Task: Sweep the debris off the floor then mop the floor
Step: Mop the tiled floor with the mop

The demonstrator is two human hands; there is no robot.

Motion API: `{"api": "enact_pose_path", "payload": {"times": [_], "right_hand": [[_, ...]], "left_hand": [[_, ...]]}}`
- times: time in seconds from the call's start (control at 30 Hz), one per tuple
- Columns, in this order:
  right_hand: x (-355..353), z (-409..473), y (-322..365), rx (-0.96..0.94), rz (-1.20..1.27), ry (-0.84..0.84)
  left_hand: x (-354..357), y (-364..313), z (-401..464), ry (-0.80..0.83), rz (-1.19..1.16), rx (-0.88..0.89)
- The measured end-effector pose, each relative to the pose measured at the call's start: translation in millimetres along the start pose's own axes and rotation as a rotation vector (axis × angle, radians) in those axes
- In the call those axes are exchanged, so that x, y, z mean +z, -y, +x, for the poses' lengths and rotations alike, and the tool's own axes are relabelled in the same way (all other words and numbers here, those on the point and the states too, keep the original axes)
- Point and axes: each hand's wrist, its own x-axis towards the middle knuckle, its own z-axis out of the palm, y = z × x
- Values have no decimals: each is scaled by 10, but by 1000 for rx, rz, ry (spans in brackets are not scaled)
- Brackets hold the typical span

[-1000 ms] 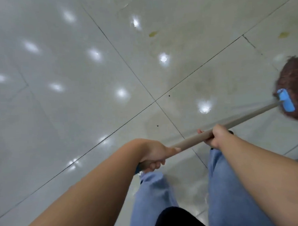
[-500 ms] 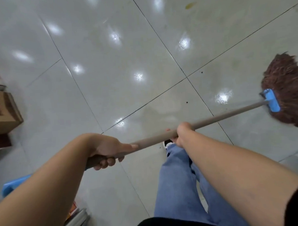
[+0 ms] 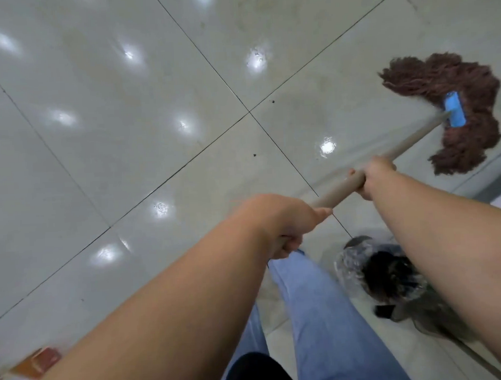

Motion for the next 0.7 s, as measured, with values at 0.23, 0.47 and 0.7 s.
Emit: {"api": "enact_pose_path", "payload": {"times": [0.23, 0.47, 0.7], "right_hand": [[-18, 3, -526, -3, -132, 11], [469, -638, -1864, -37, -265, 107], [1070, -1911, -3633, -8, -410, 292]], "left_hand": [[188, 549, 106, 63, -20, 14], [174, 2199, -109, -24, -75, 31], [25, 4388, -716, -107, -89, -64]]}}
